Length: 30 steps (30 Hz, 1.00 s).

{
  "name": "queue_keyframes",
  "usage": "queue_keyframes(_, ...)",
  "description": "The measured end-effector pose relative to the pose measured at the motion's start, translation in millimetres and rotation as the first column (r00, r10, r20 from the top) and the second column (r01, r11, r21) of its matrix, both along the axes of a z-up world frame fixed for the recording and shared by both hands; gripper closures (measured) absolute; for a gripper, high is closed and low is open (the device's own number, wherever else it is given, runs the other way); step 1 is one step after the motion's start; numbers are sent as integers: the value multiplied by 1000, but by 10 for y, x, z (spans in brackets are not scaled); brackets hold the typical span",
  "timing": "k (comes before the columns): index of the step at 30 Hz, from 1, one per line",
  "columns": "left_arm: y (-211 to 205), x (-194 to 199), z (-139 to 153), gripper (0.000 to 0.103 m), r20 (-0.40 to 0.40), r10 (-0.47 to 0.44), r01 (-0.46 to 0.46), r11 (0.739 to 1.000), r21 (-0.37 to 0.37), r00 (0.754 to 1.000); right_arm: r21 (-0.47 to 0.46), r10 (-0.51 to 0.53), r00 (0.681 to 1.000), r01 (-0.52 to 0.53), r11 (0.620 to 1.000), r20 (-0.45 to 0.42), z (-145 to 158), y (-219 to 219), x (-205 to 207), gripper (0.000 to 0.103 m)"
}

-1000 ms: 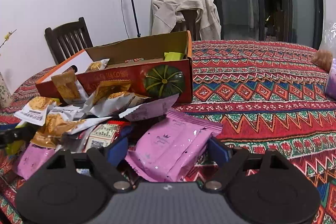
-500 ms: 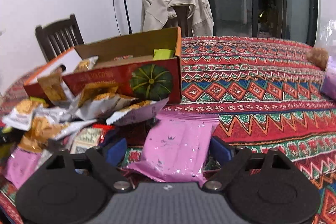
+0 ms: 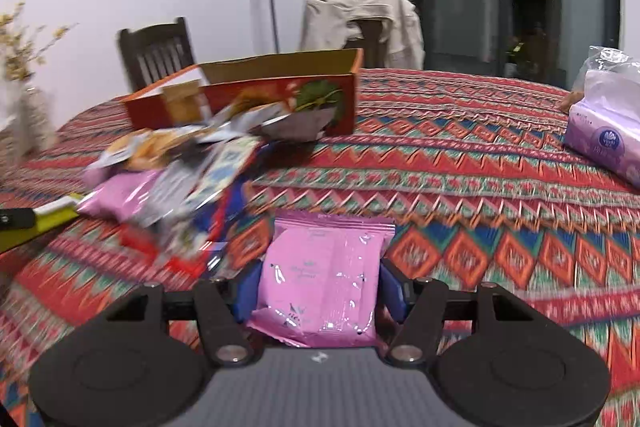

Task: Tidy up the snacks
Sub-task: 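Lower both held snacks into the box and open both tools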

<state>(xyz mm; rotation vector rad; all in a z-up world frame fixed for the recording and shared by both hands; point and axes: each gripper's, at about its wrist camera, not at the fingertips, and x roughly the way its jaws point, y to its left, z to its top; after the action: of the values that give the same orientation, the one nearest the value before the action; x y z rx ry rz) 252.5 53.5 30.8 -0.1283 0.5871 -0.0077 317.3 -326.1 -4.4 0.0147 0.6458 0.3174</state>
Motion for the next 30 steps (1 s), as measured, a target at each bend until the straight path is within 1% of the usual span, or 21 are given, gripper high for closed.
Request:
queue_keyframes(4, -47, -69, 77, 62, 23, 1, -1, 1000, 9, 1000, -4, 32, 999, -31, 999, 18, -13, -2, -175, 42)
queue_keyframes(5, -70, -80, 101, 65, 31, -1, 0, 1000, 9, 1000, 2, 33, 999, -33, 999, 22, 0, -11, -193, 42)
queue_keyframes(6, -80, -96, 133, 91, 46, -6, 5, 1000, 13, 999, 11, 37, 999, -37, 999, 29, 18, -20, -209, 42)
queue_keyframes(7, -90, -109, 164, 95, 56, -14, 13, 1000, 19, 998, 20, 41, 999, -42, 999, 34, 33, -32, -216, 42)
queue_keyframes(9, -68, -99, 237, 95, 78, -22, 21, 1000, 5, 997, 41, 45, 998, -47, 998, 44, 65, -45, -235, 42)
queue_keyframes(12, -62, -60, 277, 95, 84, -28, 27, 999, 21, 996, 56, 44, 997, -47, 997, 56, 102, -42, -230, 42)
queue_keyframes(13, -68, -40, 268, 93, 68, -42, 40, 999, 23, 997, 47, 47, 998, -49, 998, 52, 102, -33, -216, 42)
queue_keyframes(14, -78, -19, 251, 82, 48, -59, 58, 998, 25, 997, 35, 45, 998, -47, 998, 53, 98, -19, -218, 42)
queue_keyframes(15, -88, -10, 221, 55, 36, -70, 69, 997, 21, 997, 28, 43, 998, -44, 999, 54, 95, -17, -222, 42)
queue_keyframes(16, -105, -6, 185, 42, 25, -68, 67, 997, 23, 997, 28, 43, 998, -44, 999, 52, 91, -17, -219, 42)
queue_keyframes(17, -129, -2, 143, 32, 17, -69, 68, 997, 32, 997, 36, 43, 998, -45, 998, 47, 86, -26, -210, 42)
queue_keyframes(19, -186, 42, 34, 32, -24, -68, 69, 996, 63, 997, 47, 43, 998, -45, 998, 38, 66, -39, -178, 42)
queue_keyframes(22, -177, 146, -133, 32, -101, -66, 70, 997, 37, 993, 24, 41, 999, -42, 999, 28, 25, 2, -119, 42)
queue_keyframes(23, -161, 171, -173, 36, -118, -62, 66, 998, 25, 991, 24, 46, 999, -46, 999, 26, 18, 11, -105, 42)
queue_keyframes(24, -149, 176, -203, 47, -122, -56, 59, 998, 20, 991, 29, 50, 998, -51, 998, 23, 11, 18, -89, 42)
queue_keyframes(25, -156, 164, -210, 58, -106, -50, 54, 998, 40, 993, 32, 55, 998, -55, 998, 21, 3, 22, -80, 42)
queue_keyframes(26, -163, 159, -212, 64, -106, -61, 67, 997, 48, 993, 31, 57, 998, -57, 998, 17, -5, 31, -66, 42)
queue_keyframes(28, -178, 128, -194, 66, -91, -64, 69, 996, 54, 994, 24, 58, 998, -58, 998, 16, -17, 55, -53, 42)
queue_keyframes(30, -175, 88, -127, 66, -58, -67, 70, 997, 44, 996, 21, 63, 998, -63, 998, 15, -13, 60, -54, 42)
